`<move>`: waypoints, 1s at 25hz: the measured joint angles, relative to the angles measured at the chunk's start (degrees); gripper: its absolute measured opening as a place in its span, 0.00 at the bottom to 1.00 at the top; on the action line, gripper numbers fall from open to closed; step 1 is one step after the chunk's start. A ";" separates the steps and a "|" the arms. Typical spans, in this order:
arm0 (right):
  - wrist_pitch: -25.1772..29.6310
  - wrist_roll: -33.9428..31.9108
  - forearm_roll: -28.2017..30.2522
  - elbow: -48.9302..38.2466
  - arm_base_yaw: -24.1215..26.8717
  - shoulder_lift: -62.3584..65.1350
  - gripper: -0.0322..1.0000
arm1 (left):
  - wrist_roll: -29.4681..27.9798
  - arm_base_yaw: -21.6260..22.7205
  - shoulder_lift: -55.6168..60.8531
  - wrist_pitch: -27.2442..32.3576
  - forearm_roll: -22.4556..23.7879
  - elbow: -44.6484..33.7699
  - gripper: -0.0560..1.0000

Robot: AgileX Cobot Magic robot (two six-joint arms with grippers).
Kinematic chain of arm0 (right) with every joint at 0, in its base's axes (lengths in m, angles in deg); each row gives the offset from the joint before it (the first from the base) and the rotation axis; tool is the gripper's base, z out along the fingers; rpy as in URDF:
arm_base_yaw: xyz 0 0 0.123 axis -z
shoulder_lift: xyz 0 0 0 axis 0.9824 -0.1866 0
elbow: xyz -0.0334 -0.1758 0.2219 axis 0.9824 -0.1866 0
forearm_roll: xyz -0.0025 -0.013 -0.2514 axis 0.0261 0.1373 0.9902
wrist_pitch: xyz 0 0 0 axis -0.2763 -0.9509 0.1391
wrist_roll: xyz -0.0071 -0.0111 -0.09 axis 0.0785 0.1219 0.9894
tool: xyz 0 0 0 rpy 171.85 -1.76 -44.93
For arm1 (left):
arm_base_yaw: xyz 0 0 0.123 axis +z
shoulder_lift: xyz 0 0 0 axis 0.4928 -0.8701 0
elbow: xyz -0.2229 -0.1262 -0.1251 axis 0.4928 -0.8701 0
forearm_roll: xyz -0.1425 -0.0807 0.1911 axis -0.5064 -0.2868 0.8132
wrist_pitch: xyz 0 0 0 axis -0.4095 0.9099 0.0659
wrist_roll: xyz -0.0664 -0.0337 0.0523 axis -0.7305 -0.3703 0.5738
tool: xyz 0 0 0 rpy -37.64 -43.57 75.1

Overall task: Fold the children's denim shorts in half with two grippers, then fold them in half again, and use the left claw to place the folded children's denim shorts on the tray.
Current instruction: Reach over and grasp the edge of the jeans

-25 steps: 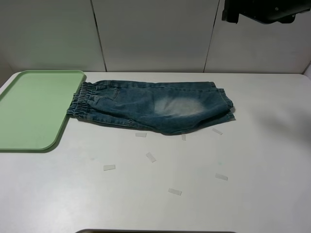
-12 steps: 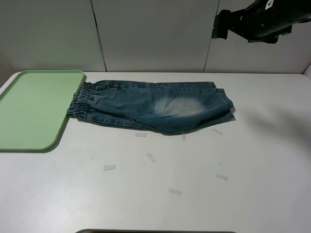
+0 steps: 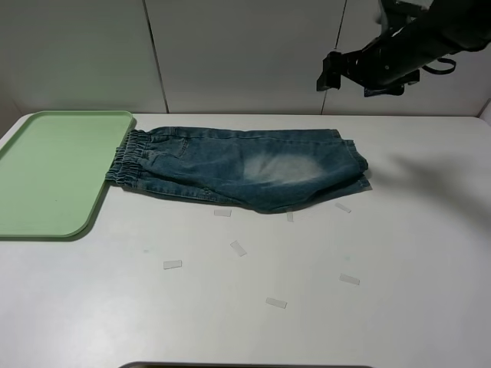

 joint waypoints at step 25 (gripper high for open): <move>16.92 1.02 8.80 14.67 4.82 -21.27 0.70 | 0.00 0.00 0.00 0.00 0.00 0.00 0.77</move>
